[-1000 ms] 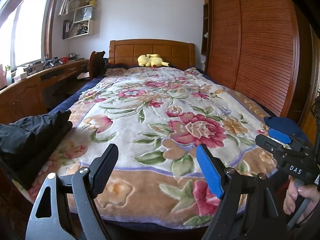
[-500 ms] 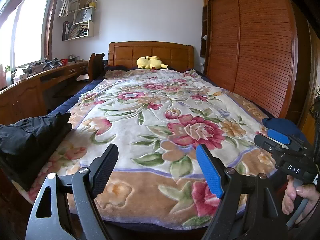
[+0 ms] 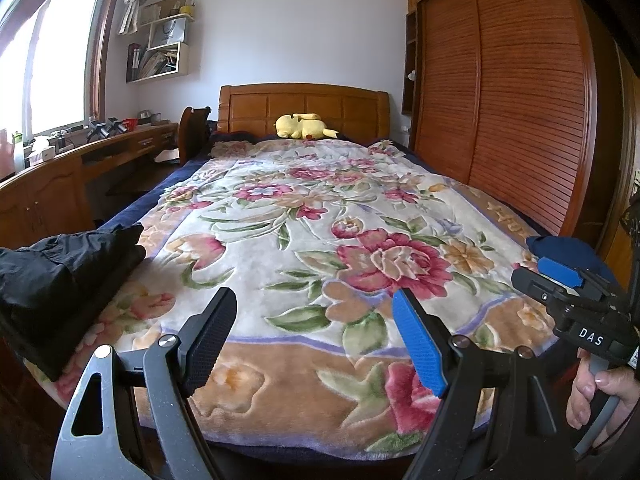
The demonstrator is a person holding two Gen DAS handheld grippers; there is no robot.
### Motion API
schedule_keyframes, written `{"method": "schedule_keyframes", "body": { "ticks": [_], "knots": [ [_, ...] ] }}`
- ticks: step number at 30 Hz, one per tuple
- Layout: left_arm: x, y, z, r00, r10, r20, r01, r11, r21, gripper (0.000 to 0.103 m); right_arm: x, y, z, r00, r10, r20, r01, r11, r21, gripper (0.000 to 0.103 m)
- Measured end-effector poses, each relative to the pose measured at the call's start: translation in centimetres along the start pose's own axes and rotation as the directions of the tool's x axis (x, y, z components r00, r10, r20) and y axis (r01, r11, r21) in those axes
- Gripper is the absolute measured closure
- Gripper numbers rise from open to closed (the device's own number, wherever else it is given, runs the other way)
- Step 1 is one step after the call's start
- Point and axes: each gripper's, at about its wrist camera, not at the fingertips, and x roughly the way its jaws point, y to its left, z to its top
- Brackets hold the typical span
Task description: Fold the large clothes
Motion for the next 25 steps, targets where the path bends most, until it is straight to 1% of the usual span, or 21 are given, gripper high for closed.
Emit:
{"method": "schedule_keyframes", "body": {
  "ticks": [25],
  "knots": [
    [-0.08,0.05,-0.16,1.0,0.002,0.007,-0.002,1.0,-0.001,0.022,-0.01,-0.5,-0.05,1.0,0.006,0.005,-0.006,1.0,0.006,0.028]
  ]
}}
